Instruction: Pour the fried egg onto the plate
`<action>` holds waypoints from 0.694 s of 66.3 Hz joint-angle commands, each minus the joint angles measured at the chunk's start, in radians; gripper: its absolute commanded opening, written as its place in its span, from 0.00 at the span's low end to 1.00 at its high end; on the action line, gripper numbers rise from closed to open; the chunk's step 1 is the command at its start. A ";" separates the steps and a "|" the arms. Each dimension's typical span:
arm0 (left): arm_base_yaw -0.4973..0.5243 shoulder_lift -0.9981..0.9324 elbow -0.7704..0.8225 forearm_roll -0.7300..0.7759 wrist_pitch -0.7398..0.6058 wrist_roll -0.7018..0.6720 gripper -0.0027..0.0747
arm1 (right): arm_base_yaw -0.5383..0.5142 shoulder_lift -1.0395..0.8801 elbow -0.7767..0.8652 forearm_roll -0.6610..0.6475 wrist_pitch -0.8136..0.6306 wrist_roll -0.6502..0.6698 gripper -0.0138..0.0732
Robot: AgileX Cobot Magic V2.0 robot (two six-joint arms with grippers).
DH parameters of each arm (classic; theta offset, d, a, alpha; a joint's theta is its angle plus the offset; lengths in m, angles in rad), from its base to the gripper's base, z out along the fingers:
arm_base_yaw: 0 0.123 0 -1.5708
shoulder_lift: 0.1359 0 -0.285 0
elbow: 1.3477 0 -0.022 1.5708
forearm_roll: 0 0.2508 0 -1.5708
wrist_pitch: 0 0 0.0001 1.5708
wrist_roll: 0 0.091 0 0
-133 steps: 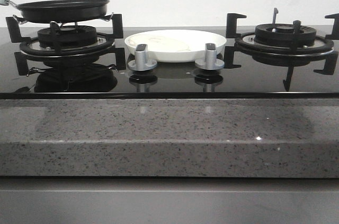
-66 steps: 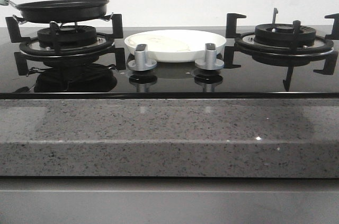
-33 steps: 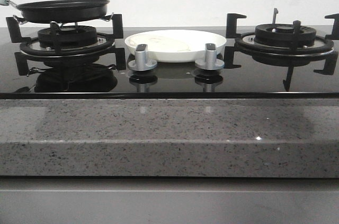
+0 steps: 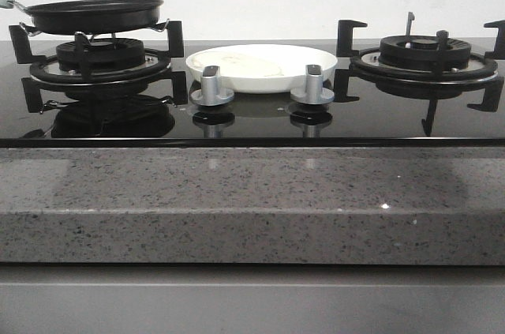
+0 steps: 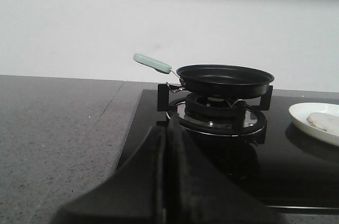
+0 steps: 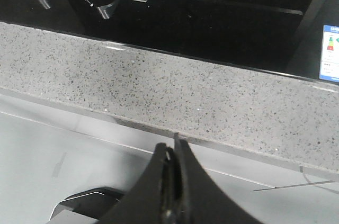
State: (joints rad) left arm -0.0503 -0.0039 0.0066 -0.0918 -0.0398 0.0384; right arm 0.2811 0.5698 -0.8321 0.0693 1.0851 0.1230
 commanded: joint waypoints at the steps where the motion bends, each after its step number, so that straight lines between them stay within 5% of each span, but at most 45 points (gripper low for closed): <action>1: 0.004 -0.011 0.004 -0.008 -0.073 -0.002 0.01 | -0.003 0.001 -0.023 -0.006 -0.050 -0.010 0.08; 20: 0.004 -0.011 0.004 -0.008 -0.073 -0.002 0.01 | -0.036 -0.053 0.016 -0.041 -0.105 -0.011 0.08; 46: 0.004 -0.011 0.004 -0.008 -0.073 -0.002 0.01 | -0.224 -0.394 0.504 -0.044 -0.676 -0.092 0.08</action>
State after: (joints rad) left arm -0.0503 -0.0039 0.0066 -0.0918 -0.0388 0.0384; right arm 0.0951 0.2247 -0.3884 0.0378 0.5930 0.0455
